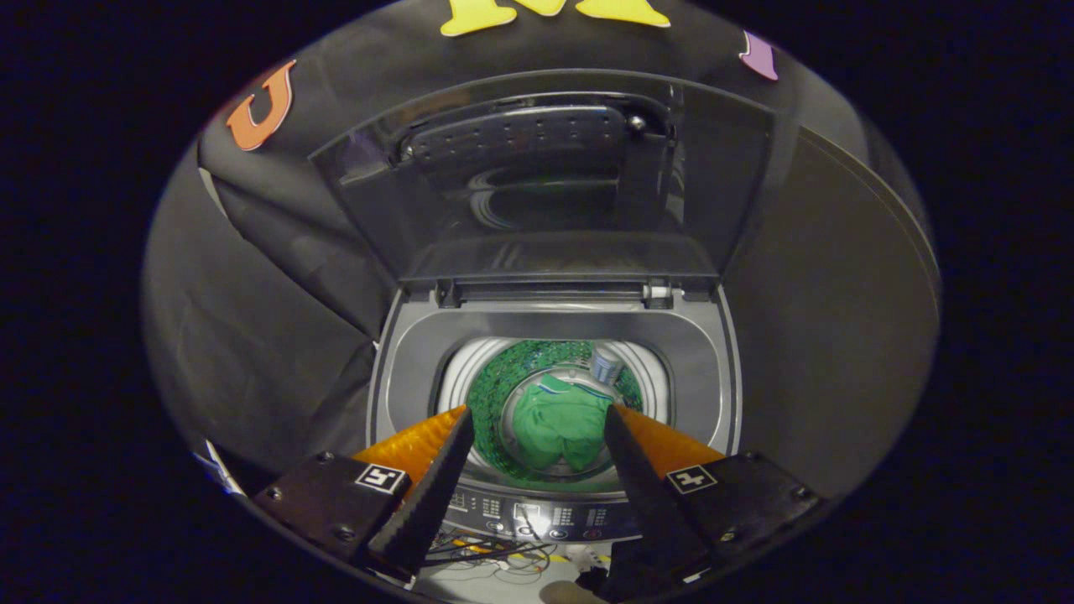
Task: Put the clothes into the washing machine and then close the washing machine lid.
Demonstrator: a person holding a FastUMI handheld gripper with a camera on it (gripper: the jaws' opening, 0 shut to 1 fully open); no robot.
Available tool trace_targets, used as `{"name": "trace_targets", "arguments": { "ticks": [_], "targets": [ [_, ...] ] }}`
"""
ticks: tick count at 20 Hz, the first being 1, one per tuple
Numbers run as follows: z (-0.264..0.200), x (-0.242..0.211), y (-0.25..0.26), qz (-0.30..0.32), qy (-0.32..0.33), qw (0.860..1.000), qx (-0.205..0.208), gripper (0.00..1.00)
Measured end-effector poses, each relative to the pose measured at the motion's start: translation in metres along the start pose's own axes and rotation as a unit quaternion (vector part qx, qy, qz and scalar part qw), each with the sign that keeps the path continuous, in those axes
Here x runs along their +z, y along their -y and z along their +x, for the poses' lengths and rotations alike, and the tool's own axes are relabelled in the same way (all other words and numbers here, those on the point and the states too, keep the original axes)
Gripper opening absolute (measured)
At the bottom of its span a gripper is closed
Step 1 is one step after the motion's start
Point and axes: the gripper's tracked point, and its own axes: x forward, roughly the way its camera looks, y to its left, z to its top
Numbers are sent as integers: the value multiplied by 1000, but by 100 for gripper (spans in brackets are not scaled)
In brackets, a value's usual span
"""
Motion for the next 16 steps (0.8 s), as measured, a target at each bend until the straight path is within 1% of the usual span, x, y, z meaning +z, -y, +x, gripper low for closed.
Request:
{"name": "trace_targets", "arguments": {
  "ticks": [5, 9, 16],
  "targets": [
    [-22, 28, 4, -32, 48, 998, -12, 98],
    [-38, 54, 2, -49, 88, 995, -11, 98],
    [-77, 112, -7, -77, 181, 980, -19, 98]
  ]
}}
